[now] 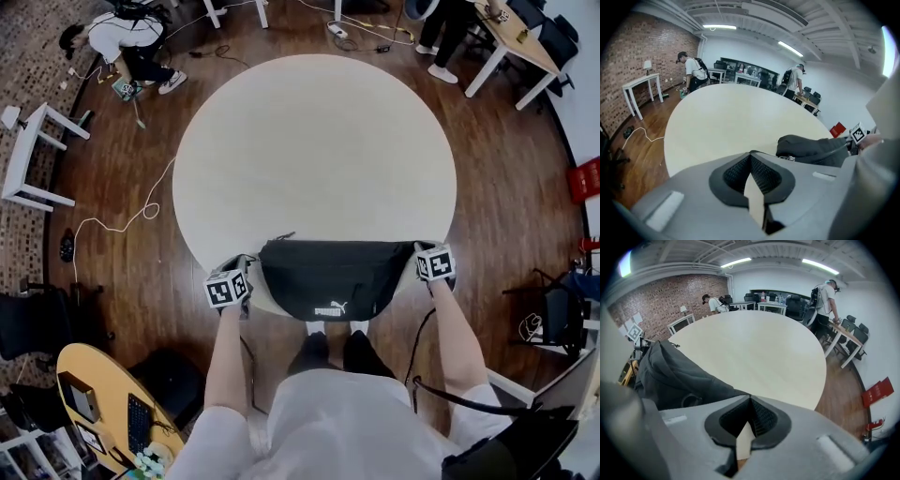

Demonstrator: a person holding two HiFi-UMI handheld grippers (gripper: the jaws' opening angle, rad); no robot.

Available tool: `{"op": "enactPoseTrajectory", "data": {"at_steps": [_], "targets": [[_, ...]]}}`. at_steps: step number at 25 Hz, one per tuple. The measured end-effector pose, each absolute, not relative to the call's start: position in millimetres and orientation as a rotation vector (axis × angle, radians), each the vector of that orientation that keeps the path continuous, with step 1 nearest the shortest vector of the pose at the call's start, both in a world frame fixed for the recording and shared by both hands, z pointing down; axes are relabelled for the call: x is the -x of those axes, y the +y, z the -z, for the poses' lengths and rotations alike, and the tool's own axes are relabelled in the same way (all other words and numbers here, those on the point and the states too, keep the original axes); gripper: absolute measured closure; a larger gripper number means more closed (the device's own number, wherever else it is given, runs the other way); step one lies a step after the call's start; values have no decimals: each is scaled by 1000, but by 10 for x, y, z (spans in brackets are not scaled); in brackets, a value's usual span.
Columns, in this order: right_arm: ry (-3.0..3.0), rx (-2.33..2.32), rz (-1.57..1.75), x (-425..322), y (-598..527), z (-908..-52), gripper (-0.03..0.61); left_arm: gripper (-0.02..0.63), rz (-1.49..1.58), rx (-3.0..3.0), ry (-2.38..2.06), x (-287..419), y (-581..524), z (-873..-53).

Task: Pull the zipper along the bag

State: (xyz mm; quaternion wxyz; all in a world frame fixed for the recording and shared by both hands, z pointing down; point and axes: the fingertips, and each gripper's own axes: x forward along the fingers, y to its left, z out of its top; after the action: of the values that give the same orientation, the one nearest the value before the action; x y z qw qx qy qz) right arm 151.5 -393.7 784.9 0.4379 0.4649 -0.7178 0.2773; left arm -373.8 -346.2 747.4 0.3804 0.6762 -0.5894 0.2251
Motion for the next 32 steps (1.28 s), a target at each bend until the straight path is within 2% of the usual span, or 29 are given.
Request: {"op": "enactPoseTrajectory", "data": {"at_steps": [5,11,13,16,18,23,25,27,28,29,31,32], "targets": [[-1742,-1213,-678,-1463,-3969,-7908,589,596,-654,-1731,-1452,3704,-3566,-7778],[-1718,-1325,-682,-1456,-3971,-7759,589,581,-665,-1842,-1445,3551,-3497,-7491],[-1755,-1361,-655,-1397,-3956,-7610,589,555,-631,-1866,-1474,3628,-3450,-7369],[-1843,-1415,-596,-1311,-3922,-7302,589,459,-555,-1897,-1499,3779,-3284,-7194],[-1908,-1437,-556,-1267,-3850,-7086,555,401,-531,-1928,-1499,3776,-3151,-7082],[-2058,-1467,-415,-1167,-3539,-6508,552,386,-510,-2041,-1491,3451,-2962,-6803],[-2121,-1485,-388,-1064,-3341,-6290,554,325,-510,-2052,-1487,3388,-2811,-6719],[-2195,-1485,-350,-913,-3111,-6086,554,308,-498,-2056,-1512,3381,-2621,-6620],[-2235,-1480,-326,-832,-2971,-5981,554,308,-481,-2059,-1535,3376,-2507,-6545],[-2279,-1473,-301,-757,-2807,-5871,554,341,-456,-2067,-1565,3356,-2378,-6444],[-2372,-1461,-242,-643,-2406,-5643,588,492,-385,-2106,-1628,3233,-2085,-6165],[-2416,-1453,-206,-610,-2175,-5527,588,539,-349,-2138,-1653,3115,-1922,-6005]]}}
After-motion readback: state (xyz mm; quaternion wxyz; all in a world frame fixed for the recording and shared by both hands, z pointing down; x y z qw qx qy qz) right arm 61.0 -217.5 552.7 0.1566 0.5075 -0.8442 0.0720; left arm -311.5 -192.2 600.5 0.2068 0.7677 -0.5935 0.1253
